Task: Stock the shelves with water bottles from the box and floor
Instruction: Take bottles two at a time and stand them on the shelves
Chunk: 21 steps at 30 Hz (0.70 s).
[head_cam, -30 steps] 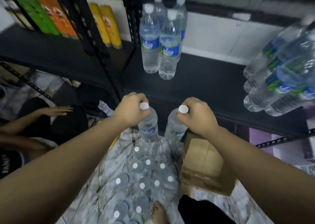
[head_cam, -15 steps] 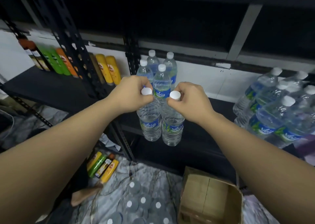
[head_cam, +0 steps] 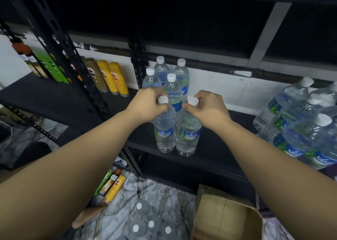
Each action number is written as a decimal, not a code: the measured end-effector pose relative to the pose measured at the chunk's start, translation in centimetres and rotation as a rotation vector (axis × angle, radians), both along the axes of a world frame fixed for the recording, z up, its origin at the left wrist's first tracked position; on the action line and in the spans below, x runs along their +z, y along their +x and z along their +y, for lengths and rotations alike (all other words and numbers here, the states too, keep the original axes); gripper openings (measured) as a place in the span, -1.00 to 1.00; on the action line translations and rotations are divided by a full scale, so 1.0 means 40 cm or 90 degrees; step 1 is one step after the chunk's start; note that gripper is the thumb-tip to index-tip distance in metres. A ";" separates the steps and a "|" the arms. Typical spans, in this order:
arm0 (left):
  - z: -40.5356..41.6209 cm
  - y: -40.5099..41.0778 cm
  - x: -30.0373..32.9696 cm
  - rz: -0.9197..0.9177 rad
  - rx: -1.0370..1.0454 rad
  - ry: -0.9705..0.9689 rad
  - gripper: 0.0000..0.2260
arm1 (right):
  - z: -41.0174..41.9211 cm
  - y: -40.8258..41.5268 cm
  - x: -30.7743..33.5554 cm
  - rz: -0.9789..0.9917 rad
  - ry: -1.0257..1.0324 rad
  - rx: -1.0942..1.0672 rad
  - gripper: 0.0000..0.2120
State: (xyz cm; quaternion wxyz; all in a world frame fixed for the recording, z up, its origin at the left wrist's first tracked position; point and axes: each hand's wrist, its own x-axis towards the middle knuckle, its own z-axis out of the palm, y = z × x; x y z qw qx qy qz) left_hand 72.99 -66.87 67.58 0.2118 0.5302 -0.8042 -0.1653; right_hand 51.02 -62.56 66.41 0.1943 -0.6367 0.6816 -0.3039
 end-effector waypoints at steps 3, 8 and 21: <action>-0.012 0.003 -0.012 -0.014 -0.002 0.020 -0.69 | -0.004 -0.028 -0.016 0.017 0.032 0.008 -0.74; -0.018 -0.008 -0.024 0.015 0.026 0.033 -0.75 | -0.001 -0.027 -0.016 0.011 0.057 0.000 -0.68; 0.024 0.000 -0.137 0.210 0.077 0.118 -0.18 | 0.051 -0.026 -0.090 -0.075 0.094 0.036 -0.32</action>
